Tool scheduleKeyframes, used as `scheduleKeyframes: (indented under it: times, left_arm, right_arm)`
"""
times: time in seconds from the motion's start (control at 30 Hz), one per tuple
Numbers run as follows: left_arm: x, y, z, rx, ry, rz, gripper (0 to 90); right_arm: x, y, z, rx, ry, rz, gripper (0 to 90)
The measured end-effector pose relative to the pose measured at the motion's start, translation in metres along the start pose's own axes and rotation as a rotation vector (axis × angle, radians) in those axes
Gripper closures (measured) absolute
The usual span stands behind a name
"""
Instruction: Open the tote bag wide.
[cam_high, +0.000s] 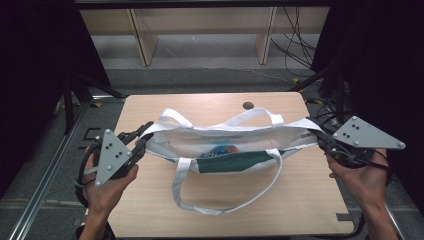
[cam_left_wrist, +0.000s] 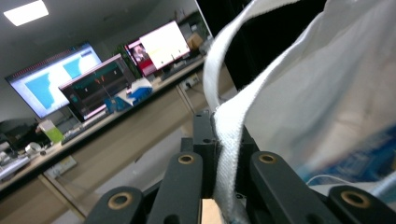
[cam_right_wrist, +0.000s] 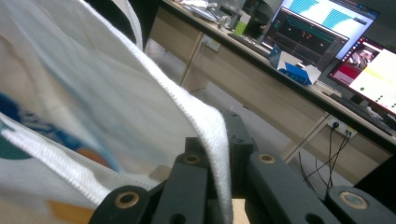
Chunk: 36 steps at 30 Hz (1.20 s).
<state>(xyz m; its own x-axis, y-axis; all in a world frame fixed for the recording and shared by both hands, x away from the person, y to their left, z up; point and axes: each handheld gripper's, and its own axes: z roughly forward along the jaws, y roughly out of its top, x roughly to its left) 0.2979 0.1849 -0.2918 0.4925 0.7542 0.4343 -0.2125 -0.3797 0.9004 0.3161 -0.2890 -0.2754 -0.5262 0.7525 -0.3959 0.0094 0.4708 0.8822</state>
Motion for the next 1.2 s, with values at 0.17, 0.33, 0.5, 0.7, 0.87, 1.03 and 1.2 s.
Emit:
scheduleKeyframes:
  times: [0.17,0.33,0.5,0.7,0.87,1.03,1.2]
  left_arm:
    - [0.009,-0.008,0.013,0.007,-0.027,-0.085,85.4]
    - [0.016,-0.033,0.036,0.053,-0.036,-0.192,85.1]
    - [0.004,-0.072,0.050,0.154,-0.070,-0.211,84.4]
    - [-0.006,-0.100,0.061,0.211,-0.126,-0.287,82.6]
    - [0.000,-0.093,0.069,0.221,-0.106,-0.308,82.8]
    - [0.005,-0.099,0.081,0.225,-0.102,-0.349,83.4]
    - [0.009,-0.106,0.095,0.238,-0.102,-0.378,83.5]
  right_arm:
    - [-0.008,0.010,0.002,0.002,0.007,-0.010,88.1]
    - [-0.009,0.002,0.025,0.034,0.003,0.012,88.1]
    - [-0.010,-0.015,0.047,0.059,0.039,0.065,88.0]
    - [-0.003,-0.027,0.061,0.104,0.035,0.059,87.9]
    - [-0.012,-0.027,0.065,0.102,0.024,0.170,63.9]
    - [-0.022,-0.018,0.061,0.090,0.020,0.221,55.9]
    - [-0.027,-0.003,0.046,0.031,0.063,0.267,49.4]
